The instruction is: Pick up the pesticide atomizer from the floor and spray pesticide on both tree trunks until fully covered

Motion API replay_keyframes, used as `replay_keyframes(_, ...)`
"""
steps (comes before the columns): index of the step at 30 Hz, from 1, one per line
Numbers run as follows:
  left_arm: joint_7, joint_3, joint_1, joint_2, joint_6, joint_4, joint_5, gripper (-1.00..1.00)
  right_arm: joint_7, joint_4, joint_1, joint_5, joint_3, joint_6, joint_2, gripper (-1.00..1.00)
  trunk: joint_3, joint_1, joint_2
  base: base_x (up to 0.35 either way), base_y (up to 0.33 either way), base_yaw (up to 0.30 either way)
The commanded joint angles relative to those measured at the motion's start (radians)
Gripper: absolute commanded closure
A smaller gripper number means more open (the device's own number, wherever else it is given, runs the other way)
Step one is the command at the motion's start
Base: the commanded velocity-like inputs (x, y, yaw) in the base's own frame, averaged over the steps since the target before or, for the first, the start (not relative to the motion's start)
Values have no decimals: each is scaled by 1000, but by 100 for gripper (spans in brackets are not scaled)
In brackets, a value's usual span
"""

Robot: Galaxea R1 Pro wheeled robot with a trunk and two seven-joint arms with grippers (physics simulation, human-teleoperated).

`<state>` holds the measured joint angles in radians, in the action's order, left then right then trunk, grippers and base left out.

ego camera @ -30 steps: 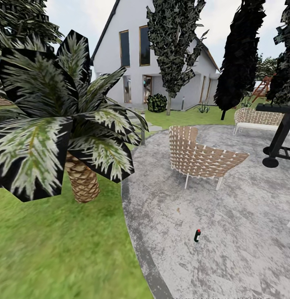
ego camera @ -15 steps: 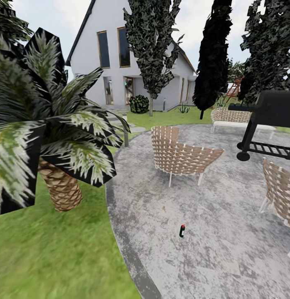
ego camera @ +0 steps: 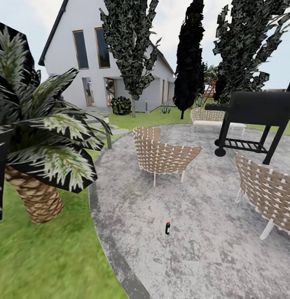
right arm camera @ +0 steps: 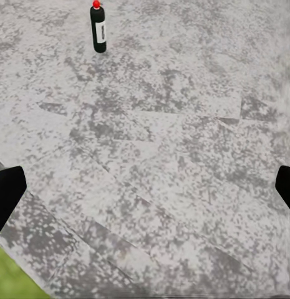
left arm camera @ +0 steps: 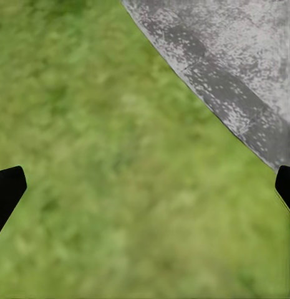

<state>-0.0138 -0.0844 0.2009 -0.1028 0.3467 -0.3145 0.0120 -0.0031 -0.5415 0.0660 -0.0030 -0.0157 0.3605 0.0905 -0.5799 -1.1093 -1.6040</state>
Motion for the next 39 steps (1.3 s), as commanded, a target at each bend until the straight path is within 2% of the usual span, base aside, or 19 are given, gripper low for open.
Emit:
replay_keyframes(1, 0, 0, 0, 0, 0, 0, 0, -100, 0, 0, 0, 0, 0, 0, 0, -100, 1, 0, 0, 0, 0, -283)
replay_keyframes(9, 0, 0, 0, 0, 0, 0, 0, -100, 0, 0, 0, 0, 0, 0, 0, -100, 5, 0, 0, 0, 51, -283)
replay_keyframes(22, 0, 0, 0, 0, 0, 0, 0, -100, 0, 0, 0, 0, 0, 0, 0, -100, 12, 0, 0, 0, 256, -283)
replay_keyframes(39, 0, 0, 0, 0, 0, 0, 0, -100, 0, 0, 0, 0, 0, 0, 0, -100, 21, 0, 0, 0, 13, -283)
